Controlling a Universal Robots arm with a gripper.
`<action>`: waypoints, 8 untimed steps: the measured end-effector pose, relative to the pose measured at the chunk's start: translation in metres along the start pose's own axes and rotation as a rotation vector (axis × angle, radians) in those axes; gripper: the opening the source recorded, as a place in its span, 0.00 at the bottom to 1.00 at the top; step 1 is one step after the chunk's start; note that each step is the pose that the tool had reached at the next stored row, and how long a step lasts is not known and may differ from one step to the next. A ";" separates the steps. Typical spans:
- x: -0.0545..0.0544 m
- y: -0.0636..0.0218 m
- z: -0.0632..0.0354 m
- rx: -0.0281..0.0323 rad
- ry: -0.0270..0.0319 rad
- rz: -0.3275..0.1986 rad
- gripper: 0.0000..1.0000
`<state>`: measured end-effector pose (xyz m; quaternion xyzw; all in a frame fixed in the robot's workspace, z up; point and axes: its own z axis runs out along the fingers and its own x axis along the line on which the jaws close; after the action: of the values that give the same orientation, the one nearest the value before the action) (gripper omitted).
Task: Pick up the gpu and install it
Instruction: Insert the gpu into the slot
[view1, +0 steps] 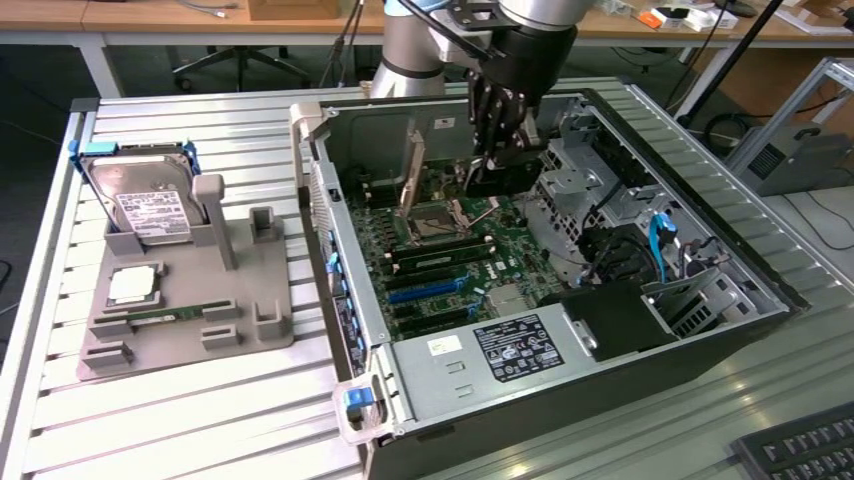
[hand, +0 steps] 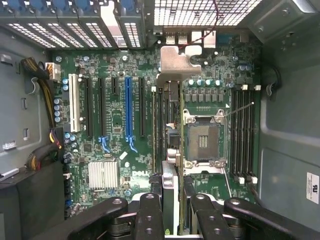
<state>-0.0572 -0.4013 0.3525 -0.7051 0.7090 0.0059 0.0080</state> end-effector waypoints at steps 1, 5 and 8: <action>0.000 0.0004 0.0002 -0.0001 0.0001 0.000 0.27; 0.001 0.0025 0.0008 -0.0001 0.0004 0.000 0.27; 0.002 0.0051 0.0014 -0.0002 0.0003 0.000 0.27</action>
<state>-0.0624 -0.4037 0.3511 -0.7051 0.7091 0.0059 0.0078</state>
